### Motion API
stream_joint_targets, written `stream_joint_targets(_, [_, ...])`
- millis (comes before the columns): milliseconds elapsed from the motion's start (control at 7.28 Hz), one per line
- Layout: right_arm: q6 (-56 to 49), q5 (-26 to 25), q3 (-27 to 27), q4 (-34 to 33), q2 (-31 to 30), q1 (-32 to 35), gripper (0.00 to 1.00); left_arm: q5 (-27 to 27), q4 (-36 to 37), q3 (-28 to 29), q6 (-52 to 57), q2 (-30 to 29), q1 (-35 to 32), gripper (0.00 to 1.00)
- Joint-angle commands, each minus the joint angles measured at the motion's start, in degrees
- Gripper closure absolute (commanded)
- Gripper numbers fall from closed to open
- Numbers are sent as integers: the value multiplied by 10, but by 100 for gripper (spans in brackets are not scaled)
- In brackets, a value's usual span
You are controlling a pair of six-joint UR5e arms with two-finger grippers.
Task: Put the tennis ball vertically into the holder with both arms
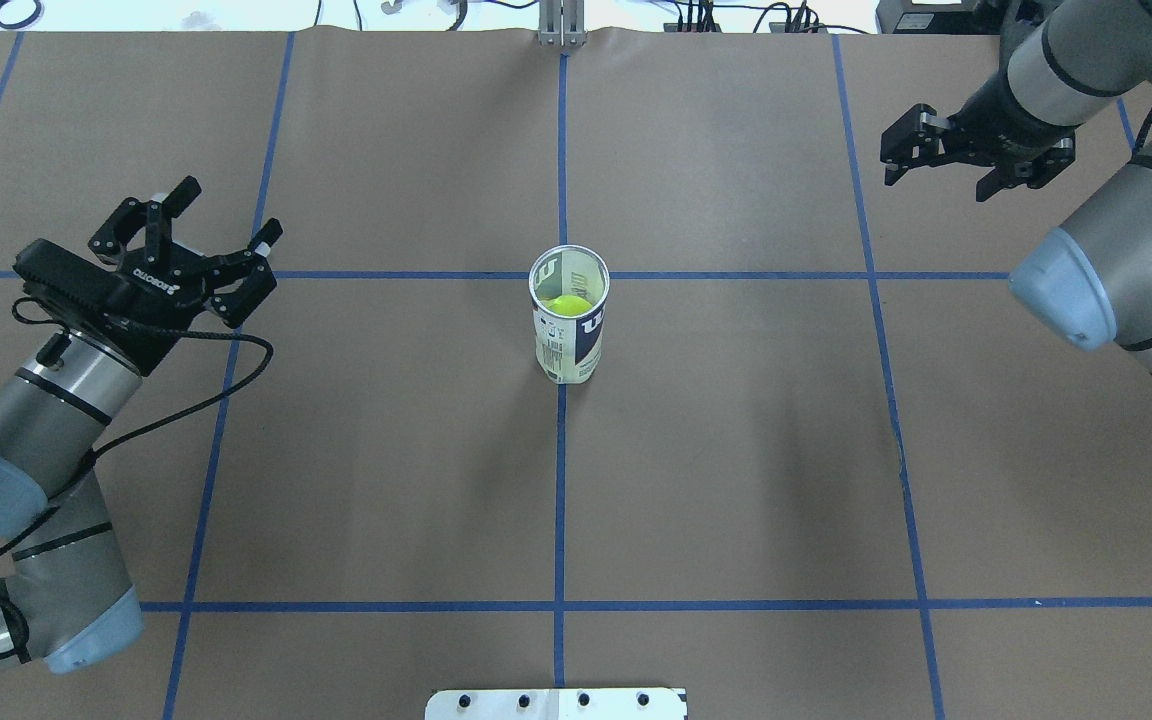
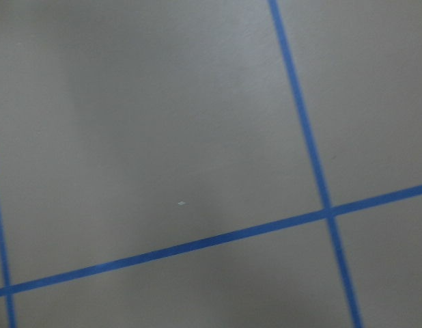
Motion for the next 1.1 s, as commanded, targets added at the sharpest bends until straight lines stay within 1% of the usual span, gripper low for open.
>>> stream_joint_targets(0, [-94, -1, -43, 2, -14, 37, 1, -20, 150, -8, -120, -2, -63, 7])
stream_joint_targets(137, [-115, -1, -71, 25, -14, 54, 1, -93, 207, -9, -156, -4, -108, 9])
stream_joint_targets(275, [-125, 0, -103, 65, -14, 62, 1, -196, 303, -12, -204, -14, -165, 11])
stream_joint_targets(412, [-146, 3, -127, 85, -19, 72, 1, -330, 384, -20, -208, -16, -235, 12])
stream_joint_targets(550, [-182, 43, -151, 86, -21, 97, 1, -467, 480, -20, -211, -24, -304, 20])
stream_joint_targets(687, [-233, 80, -155, 86, -43, 124, 1, -553, 532, -19, -206, -21, -340, 19])
stream_joint_targets(824, [-266, 92, -155, 86, -55, 147, 1, -607, 541, -16, -191, -5, -369, 9])
stream_joint_targets(962, [-292, 102, -156, 85, -71, 161, 1, -674, 558, -15, -96, 45, -389, 13])
